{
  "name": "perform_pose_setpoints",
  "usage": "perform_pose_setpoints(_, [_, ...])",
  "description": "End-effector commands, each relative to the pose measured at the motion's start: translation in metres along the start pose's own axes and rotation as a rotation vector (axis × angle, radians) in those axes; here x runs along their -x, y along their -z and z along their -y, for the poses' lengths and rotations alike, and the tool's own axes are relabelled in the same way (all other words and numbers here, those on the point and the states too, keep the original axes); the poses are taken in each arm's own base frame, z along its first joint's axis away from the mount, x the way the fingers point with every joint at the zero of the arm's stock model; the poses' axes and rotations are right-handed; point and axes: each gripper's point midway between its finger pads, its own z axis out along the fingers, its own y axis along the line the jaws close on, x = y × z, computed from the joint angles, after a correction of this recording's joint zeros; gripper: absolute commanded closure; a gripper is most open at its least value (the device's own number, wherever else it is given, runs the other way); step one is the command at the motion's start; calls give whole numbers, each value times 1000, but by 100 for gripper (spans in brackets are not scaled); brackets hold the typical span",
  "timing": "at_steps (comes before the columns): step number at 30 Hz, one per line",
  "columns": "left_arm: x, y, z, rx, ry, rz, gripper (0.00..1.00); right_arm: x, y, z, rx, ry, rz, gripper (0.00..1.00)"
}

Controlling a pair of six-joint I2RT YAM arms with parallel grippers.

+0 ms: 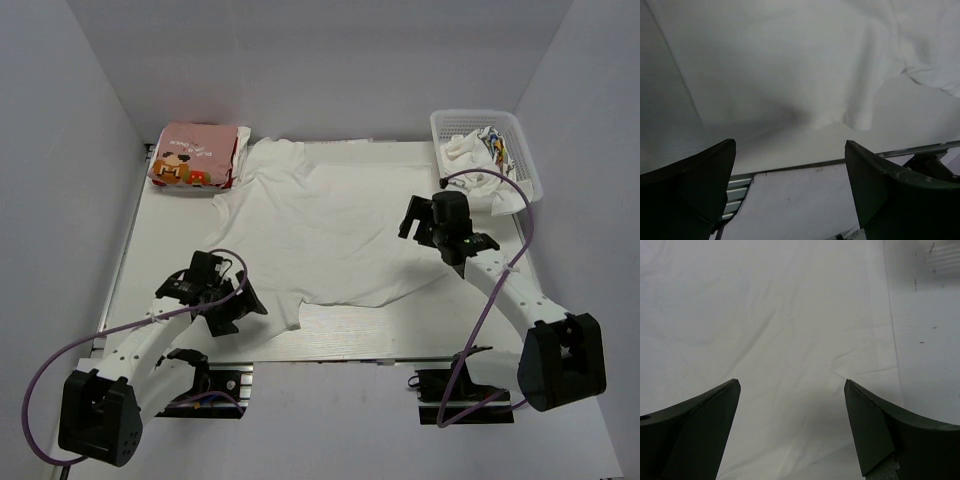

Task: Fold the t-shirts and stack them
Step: Grap the side of the flattened tshirt closest away from the robot with both arms

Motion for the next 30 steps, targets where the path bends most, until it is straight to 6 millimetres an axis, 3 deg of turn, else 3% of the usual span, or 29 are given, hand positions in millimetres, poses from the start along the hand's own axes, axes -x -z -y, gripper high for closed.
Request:
perform_pose_setpoints(1, [-24,4,-1,6,63,-119,0,3,8,5,-16,-33,18,10])
perform_pose_setpoints(3, [-28,1,-20,113,100,-131,0,-2,8,5,-15,-31,-1,10])
perform_pose_setpoints(6, [-36,2,-33,182,144,-150,0,-7,6,6,-15,-43,-17,10])
perform_pose_setpoints(13, [-35,-6,-42,221,183,-132,6,-14,0,5,-19,-57,-46,10])
perform_pose_setpoints(16, [-33,-12,-44,236,215,-125,15,-17,-1,7,-30,-57,-65,10])
perform_pose_setpoints(20, [-25,-25,-41,211,206,-99,30,-26,-1,12,-54,-72,-95,10])
perform_pose_setpoints(23, [-28,-33,-44,220,203,-126,48,-39,-3,17,-78,-90,-132,10])
perform_pose_setpoints(24, [-26,-34,-43,210,185,-120,69,-43,-3,22,-100,-92,-141,11])
perform_pose_setpoints(26, [-27,-35,-44,218,187,-127,96,-51,-9,25,-121,-81,-176,16])
perform_pose_setpoints(30, [-25,-34,-36,165,157,-125,100,-64,-18,29,-168,-92,-256,20])
